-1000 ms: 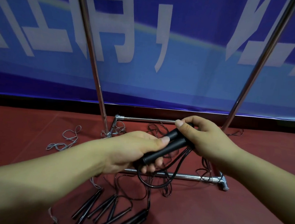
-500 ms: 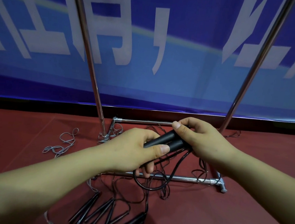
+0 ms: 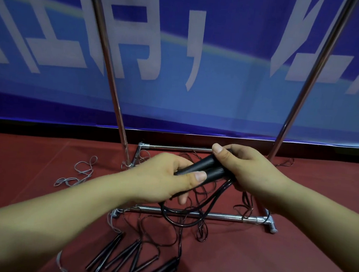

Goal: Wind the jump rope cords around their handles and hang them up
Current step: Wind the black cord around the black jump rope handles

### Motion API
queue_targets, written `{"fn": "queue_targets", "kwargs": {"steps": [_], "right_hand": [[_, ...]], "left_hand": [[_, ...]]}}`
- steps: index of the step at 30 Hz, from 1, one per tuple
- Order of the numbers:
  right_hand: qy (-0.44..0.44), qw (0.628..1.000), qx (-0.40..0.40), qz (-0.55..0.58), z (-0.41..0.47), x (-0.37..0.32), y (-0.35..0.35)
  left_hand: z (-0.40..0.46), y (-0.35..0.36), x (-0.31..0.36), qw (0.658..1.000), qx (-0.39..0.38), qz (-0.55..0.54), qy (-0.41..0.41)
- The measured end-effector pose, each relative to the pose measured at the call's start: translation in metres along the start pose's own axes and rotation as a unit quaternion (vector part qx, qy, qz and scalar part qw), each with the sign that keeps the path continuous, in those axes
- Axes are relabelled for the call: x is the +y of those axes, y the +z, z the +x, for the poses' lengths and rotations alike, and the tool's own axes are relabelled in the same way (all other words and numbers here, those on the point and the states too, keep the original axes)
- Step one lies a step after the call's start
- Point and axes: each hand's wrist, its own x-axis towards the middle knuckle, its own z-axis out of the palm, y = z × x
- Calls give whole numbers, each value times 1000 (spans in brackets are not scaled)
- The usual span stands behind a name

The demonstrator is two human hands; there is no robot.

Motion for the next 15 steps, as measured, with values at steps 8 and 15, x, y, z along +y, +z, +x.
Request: {"fn": "queue_targets", "kwargs": {"steps": [8,15], "right_hand": [[-14,993,-10,-116,-4,5,-18],[6,948,-177,-266,-7,13,-40]], "left_hand": [[-4,-5,-11,971,-32,-196,-132],[-13,-22,-32,982,20,-97,-160]]}}
